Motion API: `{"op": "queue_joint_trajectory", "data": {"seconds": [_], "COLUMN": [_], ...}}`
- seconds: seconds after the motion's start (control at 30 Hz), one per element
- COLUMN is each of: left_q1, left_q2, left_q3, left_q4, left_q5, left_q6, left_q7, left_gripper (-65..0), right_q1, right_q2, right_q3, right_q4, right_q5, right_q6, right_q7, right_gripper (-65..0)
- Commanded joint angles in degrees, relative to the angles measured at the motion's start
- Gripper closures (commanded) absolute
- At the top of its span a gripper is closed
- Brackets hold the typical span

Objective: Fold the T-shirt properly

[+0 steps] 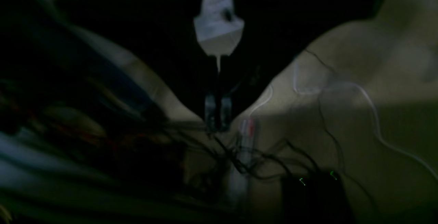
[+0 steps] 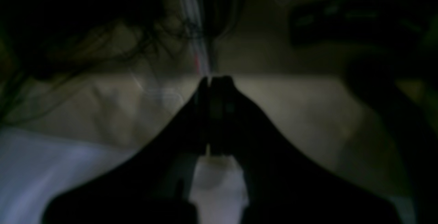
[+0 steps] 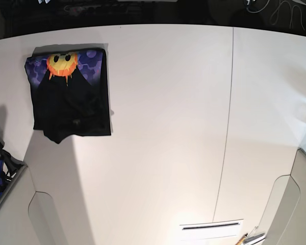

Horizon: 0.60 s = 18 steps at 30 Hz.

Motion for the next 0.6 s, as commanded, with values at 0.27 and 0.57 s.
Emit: {"op": "queue_joint_trajectory", "data": {"seconds": [0.27, 0.57], "left_q1": [-15.5, -17.4], "left_q2": [6.2, 7.0], "left_q3": [4.5, 4.5], "left_q4": [-12.5, -12.9], "left_q5": [18.4, 24.2], "left_q6": [5.2, 20.3], "left_q7": [-5.3, -7.7], "left_gripper": [0.0, 0.0], "right_q1": [17.8, 22.4], "right_q2": [-11.9, -15.1], "right_q3": [-2.0, -2.0], "right_q4": [-18.4, -18.1], "right_q5": [-7.3, -9.8], "right_q6": [-4.1, -7.3], "right_q7": [2.1, 2.5], "right_gripper": [0.0, 0.0]}}
